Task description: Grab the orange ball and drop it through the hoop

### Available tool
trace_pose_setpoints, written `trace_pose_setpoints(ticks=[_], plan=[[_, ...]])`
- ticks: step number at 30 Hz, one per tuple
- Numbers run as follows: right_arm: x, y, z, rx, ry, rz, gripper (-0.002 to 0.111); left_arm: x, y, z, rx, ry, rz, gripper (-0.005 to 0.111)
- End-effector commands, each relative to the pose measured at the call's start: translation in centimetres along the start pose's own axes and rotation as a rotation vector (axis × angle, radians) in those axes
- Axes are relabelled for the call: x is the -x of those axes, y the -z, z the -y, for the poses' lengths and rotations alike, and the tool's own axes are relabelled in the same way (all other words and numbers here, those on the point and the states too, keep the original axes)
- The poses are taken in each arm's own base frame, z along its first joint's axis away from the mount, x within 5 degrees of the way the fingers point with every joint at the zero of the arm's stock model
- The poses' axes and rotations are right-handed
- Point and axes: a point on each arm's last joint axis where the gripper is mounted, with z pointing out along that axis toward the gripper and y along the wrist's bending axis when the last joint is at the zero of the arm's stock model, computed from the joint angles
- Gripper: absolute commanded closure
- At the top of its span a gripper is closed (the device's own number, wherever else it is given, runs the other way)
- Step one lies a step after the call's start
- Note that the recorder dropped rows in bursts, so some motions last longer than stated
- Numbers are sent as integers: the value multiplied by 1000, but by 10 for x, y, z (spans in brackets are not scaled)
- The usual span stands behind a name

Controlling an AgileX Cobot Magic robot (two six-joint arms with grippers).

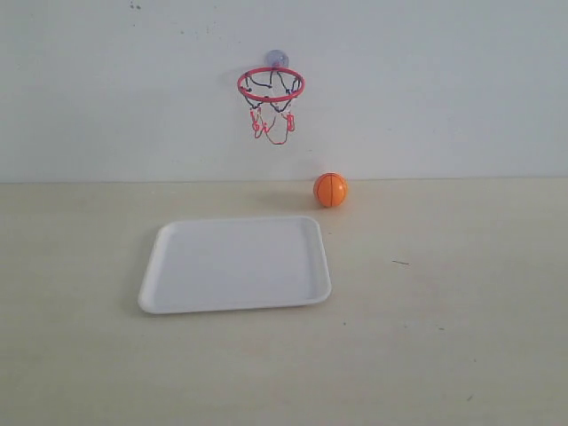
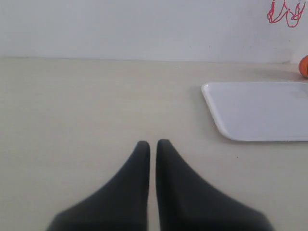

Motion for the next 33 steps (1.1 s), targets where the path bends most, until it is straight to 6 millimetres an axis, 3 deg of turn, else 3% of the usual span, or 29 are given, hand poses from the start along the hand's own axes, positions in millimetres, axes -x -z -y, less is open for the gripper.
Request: trace_pose_setpoints(ticks=[1,33], plan=[[1,0,0,1,9,15,109,0,0,0,-3,43,4,103],[1,0,0,1,9,15,109,0,0,0,2,46,4,103]])
